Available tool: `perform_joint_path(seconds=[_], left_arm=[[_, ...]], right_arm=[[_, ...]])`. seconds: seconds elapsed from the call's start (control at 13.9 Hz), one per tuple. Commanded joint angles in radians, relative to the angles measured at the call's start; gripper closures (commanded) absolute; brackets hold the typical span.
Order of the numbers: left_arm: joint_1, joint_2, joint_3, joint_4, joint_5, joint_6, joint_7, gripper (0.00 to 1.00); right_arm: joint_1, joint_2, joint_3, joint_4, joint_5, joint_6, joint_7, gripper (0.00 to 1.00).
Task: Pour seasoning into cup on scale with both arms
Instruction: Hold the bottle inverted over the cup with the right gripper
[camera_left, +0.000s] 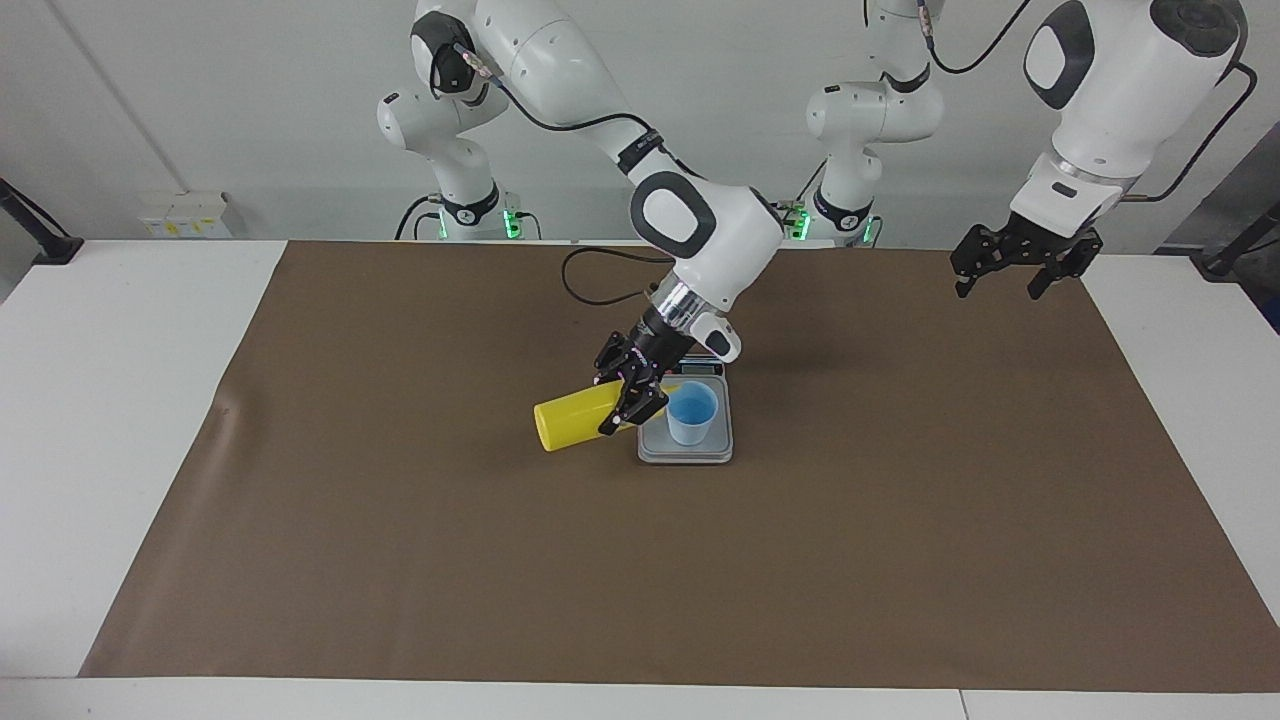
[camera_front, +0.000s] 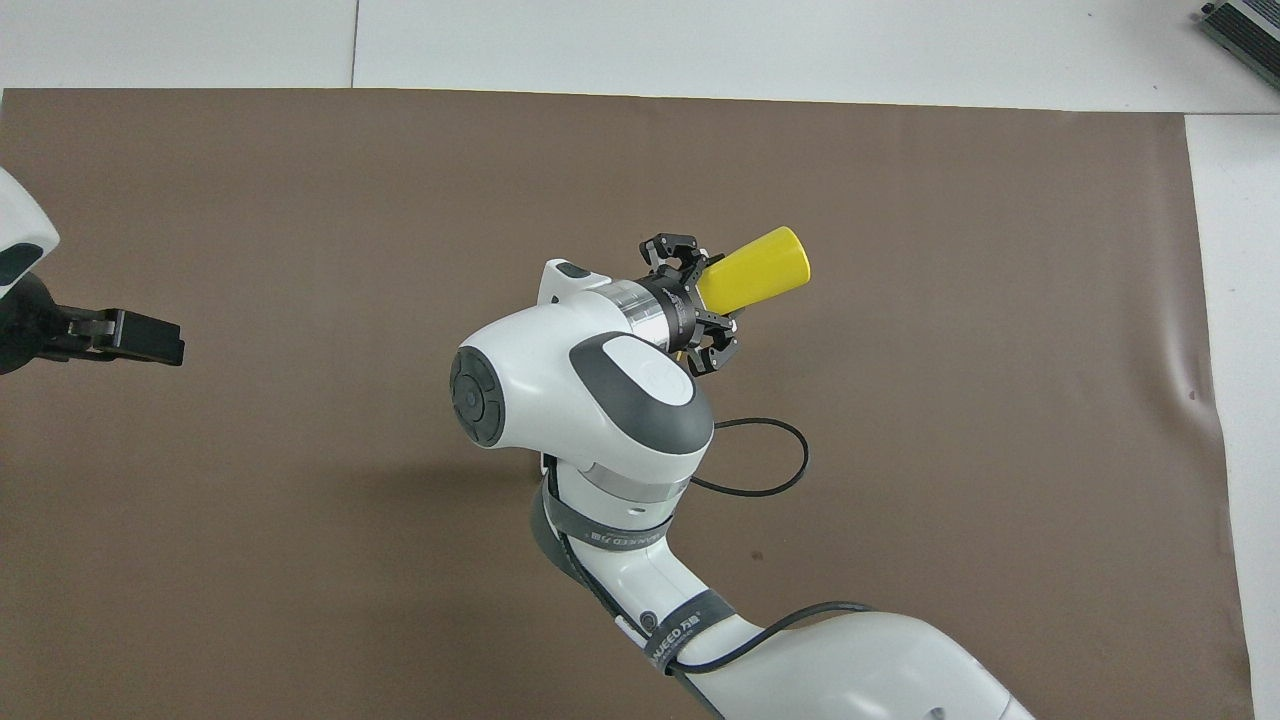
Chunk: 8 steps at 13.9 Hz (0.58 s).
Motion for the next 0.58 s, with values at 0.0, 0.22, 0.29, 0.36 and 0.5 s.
perform_joint_path(seconds=[0.0, 0.22, 0.29, 0.36, 0.5], left_arm=[[0.009, -0.014, -0.004, 0.003, 0.004, -0.021, 0.009, 0.00], [0.009, -0.014, -0.004, 0.003, 0.004, -0.021, 0.009, 0.00], [0.009, -0.014, -0.004, 0.003, 0.004, -0.021, 0.009, 0.00], [0.009, -0.014, -0.004, 0.003, 0.004, -0.021, 0.009, 0.00], [0.009, -0.014, -0.004, 0.003, 0.004, -0.021, 0.009, 0.00]], right_arm=[[-0.008, -0.001, 0.003, -0.027, -0.033, 0.042, 0.048, 1.00], [-0.017, -0.002, 0.005, -0.038, -0.028, 0.059, 0.049, 1.00], [-0.017, -0.004, 0.005, -0.041, -0.025, 0.060, 0.049, 1.00], [-0.017, -0.005, 0.005, -0.050, -0.025, 0.060, 0.049, 1.00], [-0.017, -0.007, 0.003, -0.059, -0.027, 0.062, 0.051, 1.00]])
